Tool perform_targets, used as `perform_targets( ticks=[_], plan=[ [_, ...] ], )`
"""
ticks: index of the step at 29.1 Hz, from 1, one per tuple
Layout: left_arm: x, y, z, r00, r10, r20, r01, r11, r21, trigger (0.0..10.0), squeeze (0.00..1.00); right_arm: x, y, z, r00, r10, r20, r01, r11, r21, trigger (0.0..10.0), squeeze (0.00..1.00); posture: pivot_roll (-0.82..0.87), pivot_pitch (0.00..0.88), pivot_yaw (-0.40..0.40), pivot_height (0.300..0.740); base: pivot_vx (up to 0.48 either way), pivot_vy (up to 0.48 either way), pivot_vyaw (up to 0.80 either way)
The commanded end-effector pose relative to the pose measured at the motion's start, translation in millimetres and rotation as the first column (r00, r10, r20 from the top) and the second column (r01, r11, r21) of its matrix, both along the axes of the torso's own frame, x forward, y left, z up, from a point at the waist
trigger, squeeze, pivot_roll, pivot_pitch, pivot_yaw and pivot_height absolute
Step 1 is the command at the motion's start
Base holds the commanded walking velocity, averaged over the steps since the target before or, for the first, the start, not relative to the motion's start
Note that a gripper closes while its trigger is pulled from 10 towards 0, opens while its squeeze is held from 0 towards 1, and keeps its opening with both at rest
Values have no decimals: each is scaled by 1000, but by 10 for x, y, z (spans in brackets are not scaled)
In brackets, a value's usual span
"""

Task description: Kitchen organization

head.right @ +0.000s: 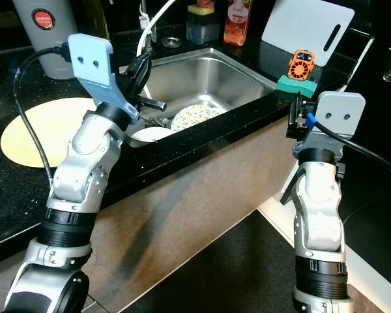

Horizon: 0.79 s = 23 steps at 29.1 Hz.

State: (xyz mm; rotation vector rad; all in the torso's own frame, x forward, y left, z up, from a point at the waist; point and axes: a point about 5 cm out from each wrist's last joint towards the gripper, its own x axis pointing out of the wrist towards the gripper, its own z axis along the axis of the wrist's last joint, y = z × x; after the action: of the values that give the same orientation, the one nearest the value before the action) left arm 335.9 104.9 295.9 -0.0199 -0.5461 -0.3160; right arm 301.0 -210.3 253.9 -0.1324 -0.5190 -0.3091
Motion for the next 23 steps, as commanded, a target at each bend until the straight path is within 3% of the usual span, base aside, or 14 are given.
perform_targets(
  ticks=[1,23],
  plan=[
    [-19,-29,5,1000,-11,3,11,1000,11,10000,0,-20,-1,58,1000,-5,20,5,1000,-4,10000,0,-6,11,-52,740,0,0,0],
    [-4,11,-12,1000,8,-3,-8,1000,14,10000,0,1,9,69,1000,0,20,0,1000,-8,10000,0,1,11,-60,740,0,0,0]
  ],
)
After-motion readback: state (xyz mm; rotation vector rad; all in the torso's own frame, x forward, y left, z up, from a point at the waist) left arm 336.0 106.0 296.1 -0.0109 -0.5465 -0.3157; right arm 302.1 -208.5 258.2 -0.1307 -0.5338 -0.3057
